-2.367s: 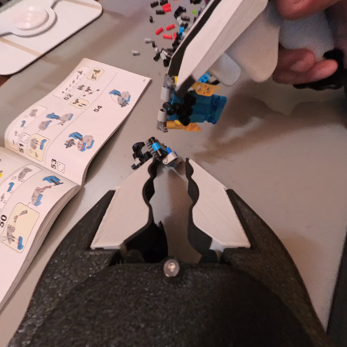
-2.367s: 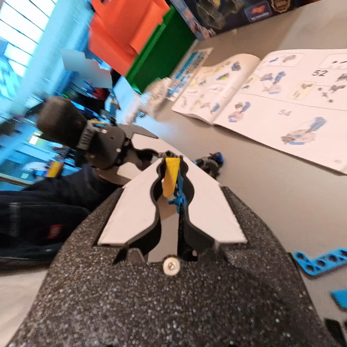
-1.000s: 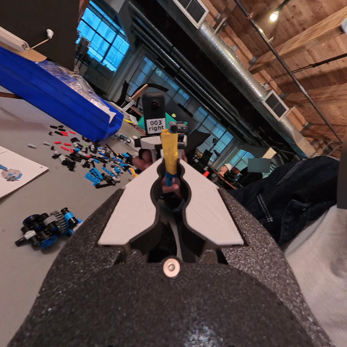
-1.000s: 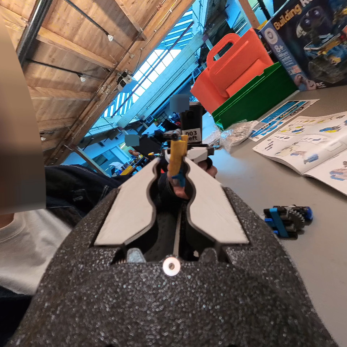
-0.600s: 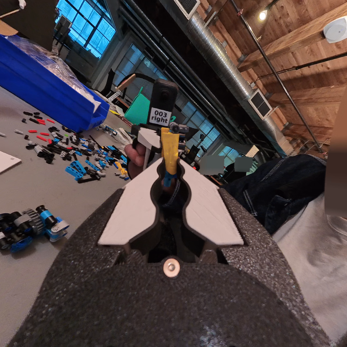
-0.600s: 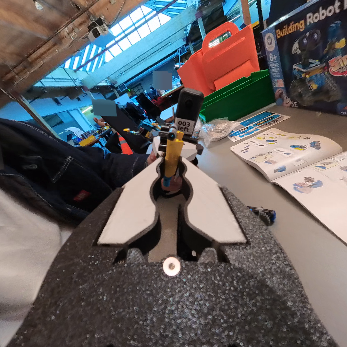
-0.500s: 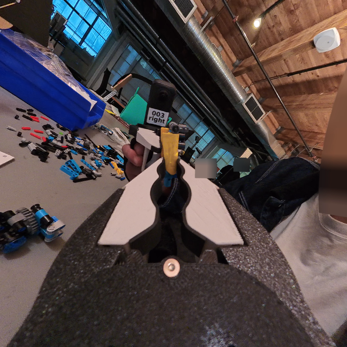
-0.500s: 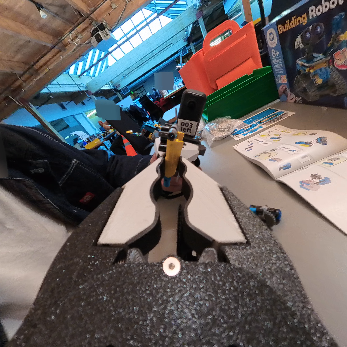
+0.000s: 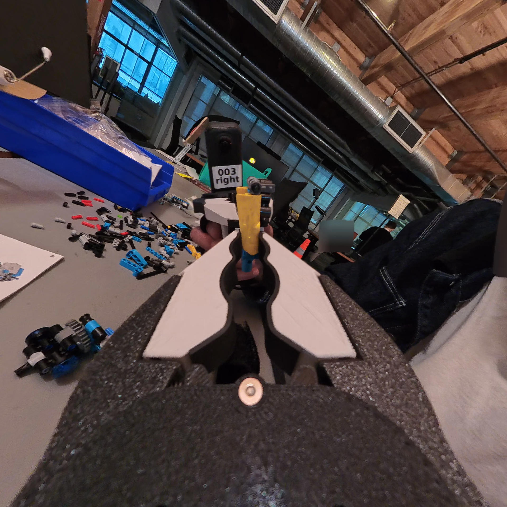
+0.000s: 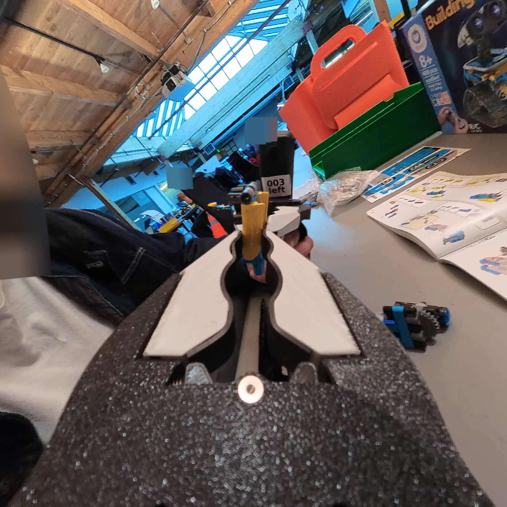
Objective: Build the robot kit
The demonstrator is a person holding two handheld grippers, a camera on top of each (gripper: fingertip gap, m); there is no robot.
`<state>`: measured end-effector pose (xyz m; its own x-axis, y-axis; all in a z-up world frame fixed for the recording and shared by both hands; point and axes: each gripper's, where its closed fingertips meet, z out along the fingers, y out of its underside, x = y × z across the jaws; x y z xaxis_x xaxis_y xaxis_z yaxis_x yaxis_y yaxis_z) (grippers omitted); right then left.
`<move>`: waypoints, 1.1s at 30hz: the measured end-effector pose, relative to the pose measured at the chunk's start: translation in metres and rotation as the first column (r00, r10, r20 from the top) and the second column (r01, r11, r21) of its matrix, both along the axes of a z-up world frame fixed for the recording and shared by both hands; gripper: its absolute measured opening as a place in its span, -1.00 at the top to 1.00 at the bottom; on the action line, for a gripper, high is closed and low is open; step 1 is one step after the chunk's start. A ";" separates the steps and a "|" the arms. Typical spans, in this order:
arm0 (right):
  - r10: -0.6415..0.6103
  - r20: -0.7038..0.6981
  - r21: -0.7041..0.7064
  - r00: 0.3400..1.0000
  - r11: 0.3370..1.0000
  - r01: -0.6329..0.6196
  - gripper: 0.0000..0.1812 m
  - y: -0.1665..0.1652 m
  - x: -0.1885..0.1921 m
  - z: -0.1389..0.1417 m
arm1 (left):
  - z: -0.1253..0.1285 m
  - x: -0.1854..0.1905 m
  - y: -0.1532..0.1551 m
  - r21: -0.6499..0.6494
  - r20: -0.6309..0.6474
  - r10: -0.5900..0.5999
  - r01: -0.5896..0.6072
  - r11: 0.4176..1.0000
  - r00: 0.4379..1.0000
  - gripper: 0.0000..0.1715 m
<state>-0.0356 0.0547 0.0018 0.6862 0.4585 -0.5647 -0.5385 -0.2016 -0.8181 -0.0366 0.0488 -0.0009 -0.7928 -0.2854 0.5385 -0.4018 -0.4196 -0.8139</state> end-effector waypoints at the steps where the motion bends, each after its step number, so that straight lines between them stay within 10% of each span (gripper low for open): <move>1: -0.015 0.023 0.005 1.000 1.000 0.015 0.82 0.001 0.001 0.000 | 0.000 0.000 0.000 -0.009 -0.012 -0.009 0.009 1.000 1.000 0.88; 18: -0.325 -0.087 0.032 0.942 0.944 0.328 0.63 0.016 0.034 0.002 | 0.018 0.025 0.042 -0.490 -0.158 0.061 -0.132 0.861 0.986 0.88; 33: -0.286 -0.123 -0.003 0.950 0.958 0.288 0.92 0.020 0.026 -0.005 | 0.004 0.030 0.027 -0.370 -0.166 0.085 -0.142 0.918 0.982 0.87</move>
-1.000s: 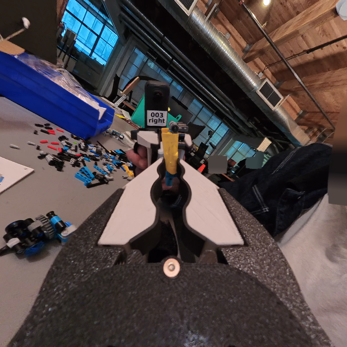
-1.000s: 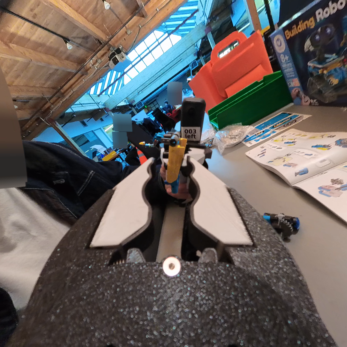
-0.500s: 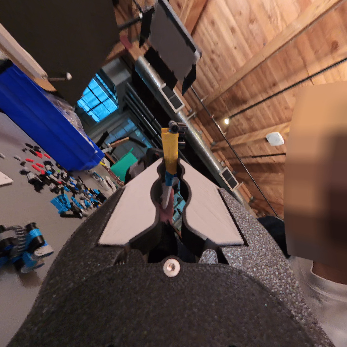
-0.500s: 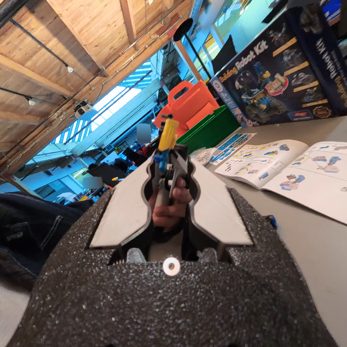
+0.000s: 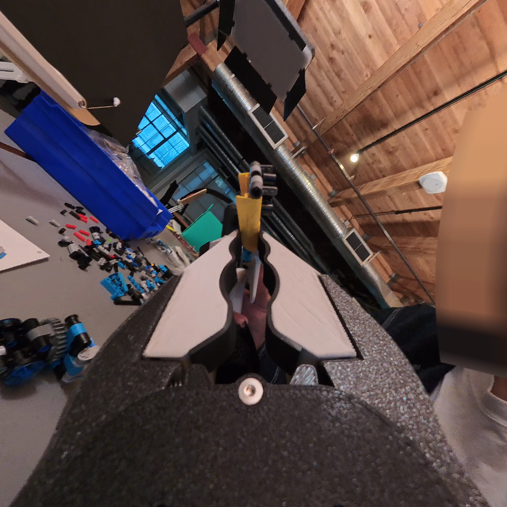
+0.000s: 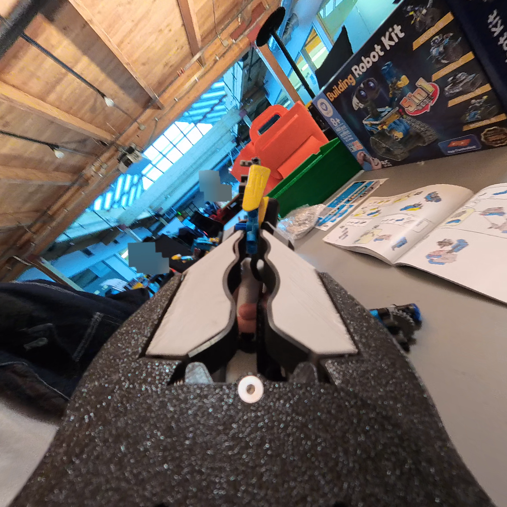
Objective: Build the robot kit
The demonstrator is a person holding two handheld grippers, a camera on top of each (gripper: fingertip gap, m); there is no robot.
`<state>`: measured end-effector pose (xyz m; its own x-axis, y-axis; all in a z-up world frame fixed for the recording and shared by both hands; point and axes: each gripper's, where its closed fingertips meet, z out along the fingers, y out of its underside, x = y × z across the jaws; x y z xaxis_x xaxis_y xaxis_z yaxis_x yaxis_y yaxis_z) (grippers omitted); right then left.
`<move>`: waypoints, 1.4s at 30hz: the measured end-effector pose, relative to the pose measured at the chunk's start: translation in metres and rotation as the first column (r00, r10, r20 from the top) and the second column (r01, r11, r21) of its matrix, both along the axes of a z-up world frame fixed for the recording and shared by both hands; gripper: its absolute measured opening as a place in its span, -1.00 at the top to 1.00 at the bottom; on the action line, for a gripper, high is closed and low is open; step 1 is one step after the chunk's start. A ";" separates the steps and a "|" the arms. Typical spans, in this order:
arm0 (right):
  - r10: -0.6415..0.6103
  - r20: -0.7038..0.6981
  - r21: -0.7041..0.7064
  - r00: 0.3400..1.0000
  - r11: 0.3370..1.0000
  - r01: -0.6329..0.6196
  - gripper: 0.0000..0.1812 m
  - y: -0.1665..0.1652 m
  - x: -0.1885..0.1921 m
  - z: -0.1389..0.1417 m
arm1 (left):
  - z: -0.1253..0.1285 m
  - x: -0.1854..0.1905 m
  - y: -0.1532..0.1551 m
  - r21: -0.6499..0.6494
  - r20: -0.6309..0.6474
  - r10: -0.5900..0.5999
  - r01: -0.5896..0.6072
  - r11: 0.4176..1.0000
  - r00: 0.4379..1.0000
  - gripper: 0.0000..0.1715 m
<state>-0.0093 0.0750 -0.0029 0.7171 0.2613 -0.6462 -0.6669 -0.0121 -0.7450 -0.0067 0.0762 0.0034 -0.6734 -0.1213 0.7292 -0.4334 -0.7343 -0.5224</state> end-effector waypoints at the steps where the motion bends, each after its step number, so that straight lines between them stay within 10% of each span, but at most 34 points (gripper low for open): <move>1: -0.002 0.042 -0.032 0.999 0.999 0.003 0.92 -0.002 0.001 -0.004 | -0.004 0.001 -0.002 0.052 -0.004 0.009 -0.009 0.999 1.000 0.87; 4: -0.088 0.233 -0.175 0.969 0.976 0.131 0.93 -0.019 0.030 -0.022 | -0.041 0.007 -0.006 0.401 -0.062 0.036 -0.008 0.916 0.997 0.33; 9: -0.012 0.568 -0.573 0.823 0.713 0.405 0.92 -0.061 0.071 -0.109 | -0.109 0.024 0.031 0.933 0.083 0.201 -0.147 0.329 0.976 0.26; 13: -0.041 0.495 -0.587 0.868 0.721 0.369 0.92 -0.062 0.049 -0.115 | -0.141 0.014 0.013 0.990 0.103 0.073 -0.110 0.089 0.992 0.30; 20: 0.029 0.593 -0.653 0.805 0.603 0.459 0.91 -0.059 0.054 -0.139 | -0.141 0.013 -0.006 0.983 0.010 0.175 -0.041 0.177 0.985 0.43; 25: 0.058 0.613 -0.649 0.788 0.605 0.461 0.91 -0.053 0.044 -0.141 | -0.148 0.022 0.002 0.996 0.092 0.299 -0.095 -0.005 0.950 0.59; 36: 0.038 0.587 -0.650 0.808 0.618 0.443 0.90 -0.050 0.043 -0.144 | -0.155 0.030 0.004 0.993 0.113 0.254 -0.099 -0.066 0.960 0.71; 42: 0.007 0.574 -0.625 0.819 0.649 0.433 0.77 -0.049 0.044 -0.137 | -0.155 0.030 0.007 0.943 0.256 0.163 -0.210 -0.257 0.953 0.71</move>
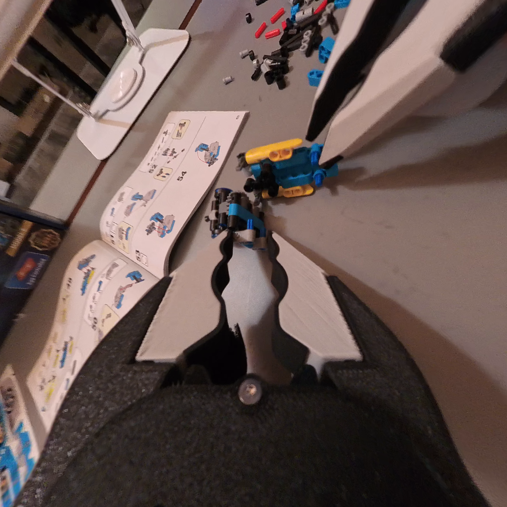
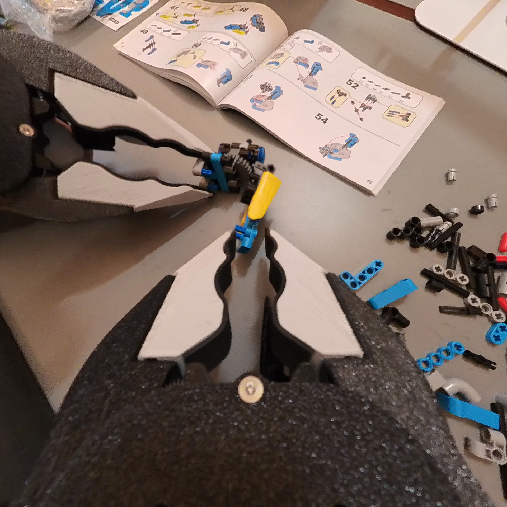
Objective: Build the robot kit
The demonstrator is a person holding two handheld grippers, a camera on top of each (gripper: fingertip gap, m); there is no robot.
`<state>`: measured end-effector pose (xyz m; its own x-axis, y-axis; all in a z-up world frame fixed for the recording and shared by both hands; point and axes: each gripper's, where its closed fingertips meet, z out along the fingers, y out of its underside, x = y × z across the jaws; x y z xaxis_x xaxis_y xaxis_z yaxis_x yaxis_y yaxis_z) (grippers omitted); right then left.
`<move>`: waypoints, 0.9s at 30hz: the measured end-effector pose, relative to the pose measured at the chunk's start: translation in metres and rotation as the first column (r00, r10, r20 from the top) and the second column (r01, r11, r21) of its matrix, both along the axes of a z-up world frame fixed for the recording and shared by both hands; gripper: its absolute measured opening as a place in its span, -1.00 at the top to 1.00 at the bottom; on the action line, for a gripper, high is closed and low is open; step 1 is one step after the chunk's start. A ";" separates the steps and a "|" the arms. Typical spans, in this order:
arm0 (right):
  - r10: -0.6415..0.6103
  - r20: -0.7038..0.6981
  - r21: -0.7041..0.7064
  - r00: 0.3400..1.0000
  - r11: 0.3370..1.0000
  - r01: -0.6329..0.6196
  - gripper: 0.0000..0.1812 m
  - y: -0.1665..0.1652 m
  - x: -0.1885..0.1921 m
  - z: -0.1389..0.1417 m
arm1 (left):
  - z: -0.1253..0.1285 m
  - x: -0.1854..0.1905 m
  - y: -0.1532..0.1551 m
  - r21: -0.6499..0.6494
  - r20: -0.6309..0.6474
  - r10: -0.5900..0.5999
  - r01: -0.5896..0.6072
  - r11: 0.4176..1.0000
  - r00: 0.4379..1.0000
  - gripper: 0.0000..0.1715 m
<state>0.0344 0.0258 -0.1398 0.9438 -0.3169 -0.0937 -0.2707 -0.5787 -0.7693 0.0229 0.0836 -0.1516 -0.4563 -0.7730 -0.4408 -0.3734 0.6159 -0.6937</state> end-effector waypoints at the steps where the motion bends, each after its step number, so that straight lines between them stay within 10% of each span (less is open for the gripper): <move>1: 0.010 -0.010 0.012 1.000 1.000 -0.010 0.75 0.001 -0.001 0.001 | 0.000 0.000 0.000 0.026 0.015 -0.012 0.011 1.000 1.000 0.71; 19: -0.039 -0.269 0.046 0.962 0.998 0.053 0.68 0.020 0.016 -0.009 | 0.000 0.002 0.003 -0.008 -0.001 0.001 -0.001 1.000 1.000 0.71; 27: -0.081 -0.095 -0.054 0.992 0.996 0.076 0.87 0.012 0.022 -0.006 | 0.000 0.002 0.004 -0.018 -0.004 0.011 -0.011 1.000 1.000 0.71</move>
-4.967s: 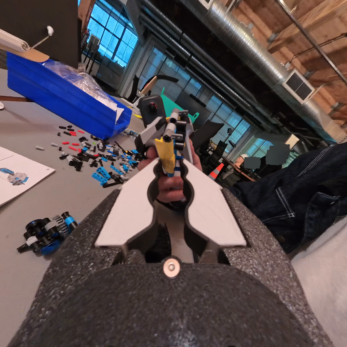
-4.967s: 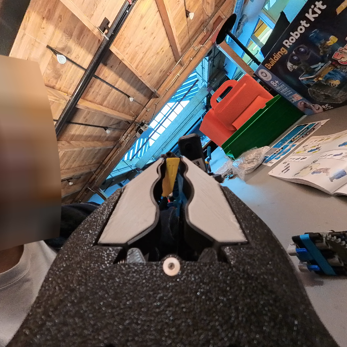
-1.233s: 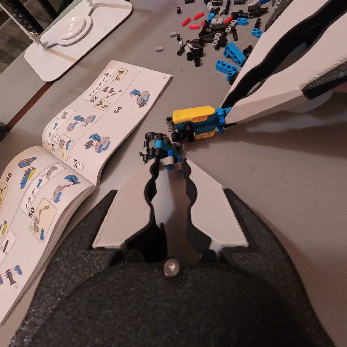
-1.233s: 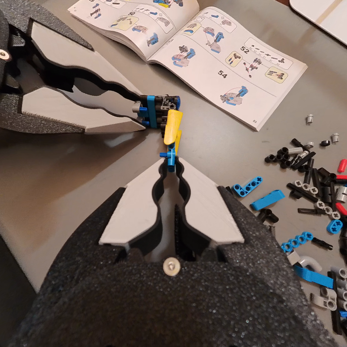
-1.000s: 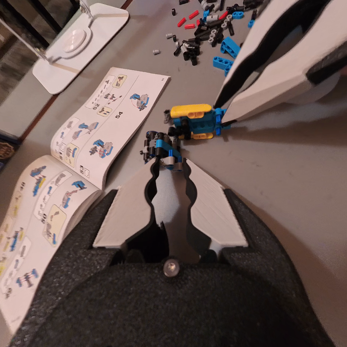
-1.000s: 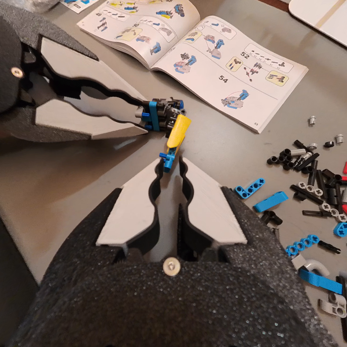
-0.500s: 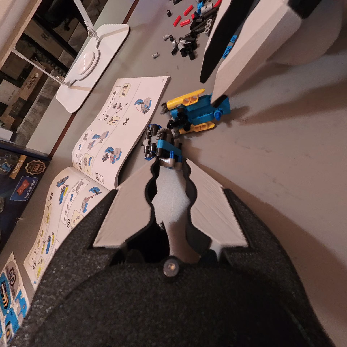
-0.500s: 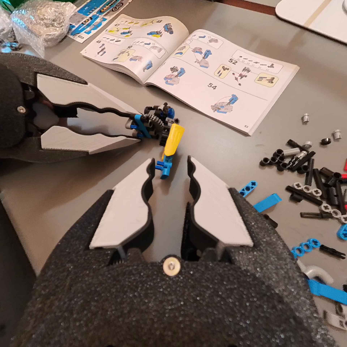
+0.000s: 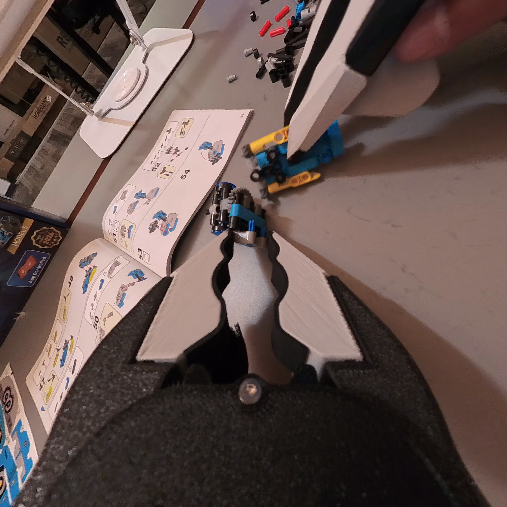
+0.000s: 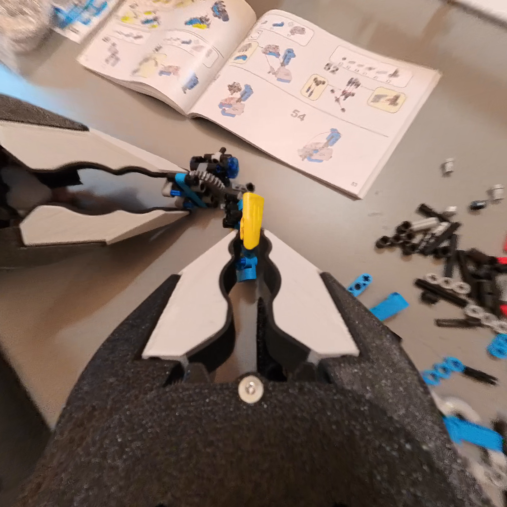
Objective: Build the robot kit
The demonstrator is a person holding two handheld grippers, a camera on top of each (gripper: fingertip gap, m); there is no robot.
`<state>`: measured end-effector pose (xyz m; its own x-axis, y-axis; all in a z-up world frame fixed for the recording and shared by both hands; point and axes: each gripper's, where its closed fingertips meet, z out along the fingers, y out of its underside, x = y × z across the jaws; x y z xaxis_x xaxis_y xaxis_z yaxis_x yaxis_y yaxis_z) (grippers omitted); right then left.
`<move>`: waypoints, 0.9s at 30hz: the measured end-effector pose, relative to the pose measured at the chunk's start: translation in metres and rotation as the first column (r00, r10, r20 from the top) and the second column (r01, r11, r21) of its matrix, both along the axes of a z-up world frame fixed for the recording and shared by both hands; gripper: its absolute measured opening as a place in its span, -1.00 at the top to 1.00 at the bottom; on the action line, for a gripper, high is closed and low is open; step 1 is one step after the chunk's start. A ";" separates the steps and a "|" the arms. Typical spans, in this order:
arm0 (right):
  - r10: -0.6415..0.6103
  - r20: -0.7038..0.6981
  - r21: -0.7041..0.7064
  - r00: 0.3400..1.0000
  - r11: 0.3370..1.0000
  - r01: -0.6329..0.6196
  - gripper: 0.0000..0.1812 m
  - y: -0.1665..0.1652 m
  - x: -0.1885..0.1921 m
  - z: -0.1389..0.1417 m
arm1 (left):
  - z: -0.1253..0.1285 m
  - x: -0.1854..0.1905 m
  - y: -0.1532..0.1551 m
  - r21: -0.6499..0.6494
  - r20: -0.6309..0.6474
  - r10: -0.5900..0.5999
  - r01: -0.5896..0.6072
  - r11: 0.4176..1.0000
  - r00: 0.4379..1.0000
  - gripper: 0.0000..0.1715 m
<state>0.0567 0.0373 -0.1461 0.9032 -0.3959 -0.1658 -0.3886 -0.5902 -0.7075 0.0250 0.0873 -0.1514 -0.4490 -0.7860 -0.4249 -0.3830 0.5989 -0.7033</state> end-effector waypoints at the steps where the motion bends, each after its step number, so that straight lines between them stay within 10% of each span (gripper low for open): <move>1: -0.008 0.071 -0.036 0.997 0.999 0.011 0.86 -0.003 0.001 0.003 | 0.000 0.000 0.000 0.002 0.001 0.001 -0.001 1.000 1.000 0.71; 10: 0.037 0.397 -0.244 0.917 0.967 0.067 0.86 0.001 -0.001 0.005 | 0.001 -0.001 -0.005 -0.009 -0.001 -0.006 0.006 1.000 1.000 0.72; 27: 0.082 0.048 0.016 0.996 0.996 -0.083 0.64 0.026 -0.024 0.000 | 0.001 0.001 -0.008 -0.127 -0.062 -0.029 0.021 0.992 0.998 0.73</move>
<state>0.0325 0.0633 -0.1463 0.9395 -0.3173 -0.1288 -0.3053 -0.6056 -0.7349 0.0257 0.0792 -0.1506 -0.4921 -0.8198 -0.2928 -0.4151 0.5166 -0.7489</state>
